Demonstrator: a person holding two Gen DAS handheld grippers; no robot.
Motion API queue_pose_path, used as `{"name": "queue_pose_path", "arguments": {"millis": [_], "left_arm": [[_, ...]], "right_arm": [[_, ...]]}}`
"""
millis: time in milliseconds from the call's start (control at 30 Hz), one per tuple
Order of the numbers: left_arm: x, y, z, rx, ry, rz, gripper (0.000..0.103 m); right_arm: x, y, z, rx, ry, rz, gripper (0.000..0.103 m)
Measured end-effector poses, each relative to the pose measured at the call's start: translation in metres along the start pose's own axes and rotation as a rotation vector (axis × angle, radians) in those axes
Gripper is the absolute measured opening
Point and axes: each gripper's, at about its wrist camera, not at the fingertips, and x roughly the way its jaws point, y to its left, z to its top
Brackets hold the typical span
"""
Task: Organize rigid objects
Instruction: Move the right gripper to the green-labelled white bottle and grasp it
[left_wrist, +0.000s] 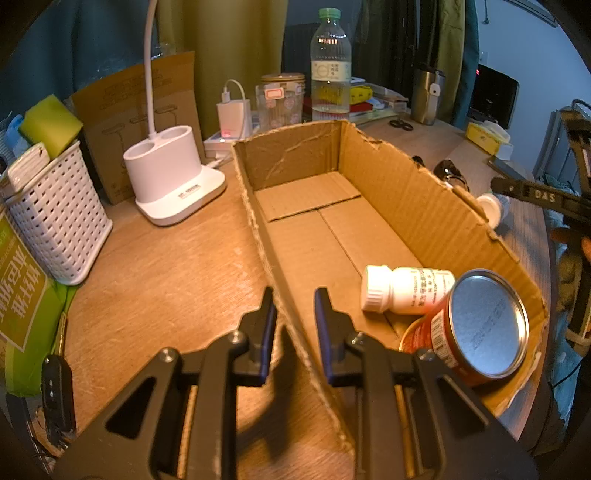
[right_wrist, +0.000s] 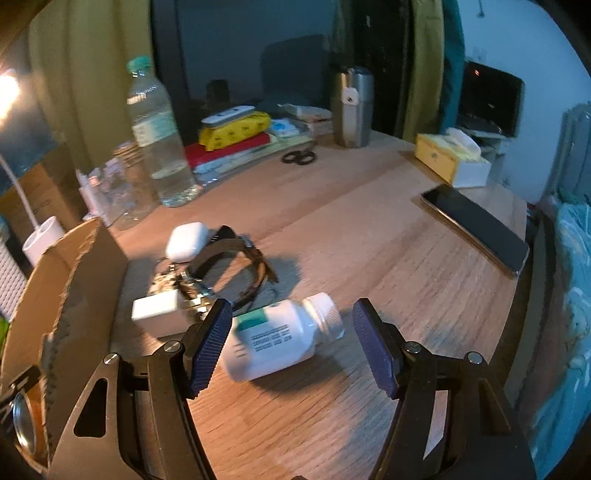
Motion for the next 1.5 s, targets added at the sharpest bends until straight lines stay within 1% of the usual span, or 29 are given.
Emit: {"name": "queue_pose_path", "arguments": {"millis": [100, 200, 667, 700, 733, 800, 1000, 1500], "left_arm": [[0.000, 0.000, 0.000, 0.000, 0.000, 0.000, 0.021], [0.001, 0.001, 0.000, 0.000, 0.000, 0.000, 0.021], [0.000, 0.000, 0.000, 0.000, 0.000, 0.000, 0.021], [0.000, 0.000, 0.000, 0.000, 0.000, 0.000, 0.021], [0.000, 0.000, 0.000, 0.000, 0.000, 0.000, 0.021], [0.000, 0.000, 0.000, 0.000, 0.000, 0.000, 0.021], [0.000, 0.000, 0.000, 0.000, 0.000, 0.000, 0.021], [0.000, 0.000, 0.000, 0.000, 0.000, 0.000, 0.021]], "right_arm": [[0.007, -0.002, 0.001, 0.015, 0.008, -0.010, 0.071], [0.013, 0.001, 0.000, -0.004, 0.025, -0.025, 0.071], [0.018, 0.007, -0.023, -0.036, 0.084, 0.001, 0.071], [0.018, 0.008, -0.024, -0.042, 0.082, 0.005, 0.069], [0.017, 0.009, -0.025, -0.047, 0.077, 0.008, 0.059], [0.016, 0.012, -0.025, -0.062, 0.075, 0.008, 0.049], [0.011, 0.021, -0.026, -0.104, 0.061, 0.035, 0.046], [-0.026, 0.045, -0.016, -0.165, -0.020, 0.096, 0.045]]}}
